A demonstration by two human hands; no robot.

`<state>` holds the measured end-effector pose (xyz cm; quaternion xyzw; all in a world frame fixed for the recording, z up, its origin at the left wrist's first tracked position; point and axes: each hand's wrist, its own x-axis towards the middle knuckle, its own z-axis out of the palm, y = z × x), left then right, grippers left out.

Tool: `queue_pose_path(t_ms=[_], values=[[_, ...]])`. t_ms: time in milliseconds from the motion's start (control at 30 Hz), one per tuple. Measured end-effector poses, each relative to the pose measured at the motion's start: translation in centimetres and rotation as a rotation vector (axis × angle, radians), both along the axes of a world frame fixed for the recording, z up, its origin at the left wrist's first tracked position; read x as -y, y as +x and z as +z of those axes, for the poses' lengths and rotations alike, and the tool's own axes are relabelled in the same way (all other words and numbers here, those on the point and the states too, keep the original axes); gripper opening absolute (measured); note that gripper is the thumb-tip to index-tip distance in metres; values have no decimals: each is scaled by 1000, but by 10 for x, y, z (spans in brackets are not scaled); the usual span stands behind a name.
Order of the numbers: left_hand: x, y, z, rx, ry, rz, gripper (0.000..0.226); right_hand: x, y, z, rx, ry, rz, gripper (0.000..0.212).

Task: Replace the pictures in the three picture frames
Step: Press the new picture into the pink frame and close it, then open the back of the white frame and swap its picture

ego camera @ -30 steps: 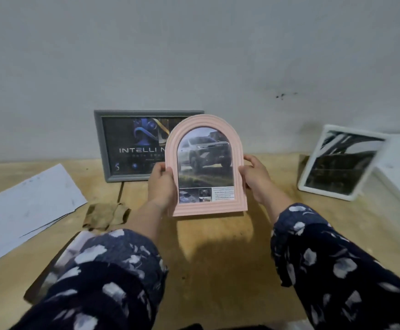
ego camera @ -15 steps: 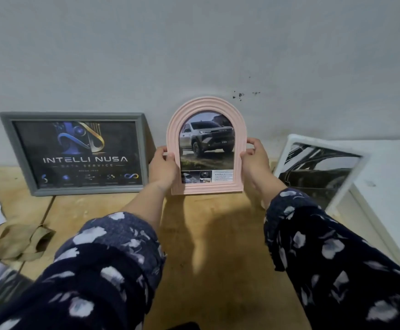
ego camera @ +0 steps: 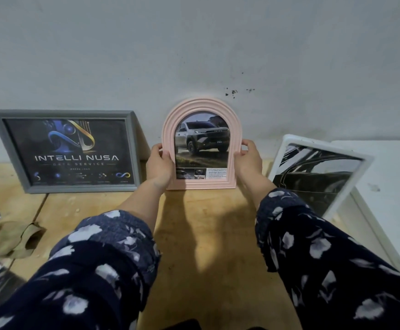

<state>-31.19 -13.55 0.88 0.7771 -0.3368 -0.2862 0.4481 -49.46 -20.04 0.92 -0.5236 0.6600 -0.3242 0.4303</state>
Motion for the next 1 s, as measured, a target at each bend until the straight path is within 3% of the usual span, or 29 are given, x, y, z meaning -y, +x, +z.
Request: queue_pose_path(t_ms=[100,200,333,433,700,1000], values=[[-8,-3,0,-14,-13,45,47,-13,1,5,-33,69,30,49],[-23,-14,1,128,50,91,46,-39,5,5,-49,148,15,62],[-35,-36,4,157,65,4,34,-89,-9,8,33,217,97,56],[-36,-55,-3,98,43,-156,32,-117,-32,5,17,235,116,50],[-42,-147,3,-119,122,-508,39,-157,-160,-6,-59,133,-250,40],[-18,-208,10,-318,52,-460,64,-106,-224,-7,8,77,-196,57]])
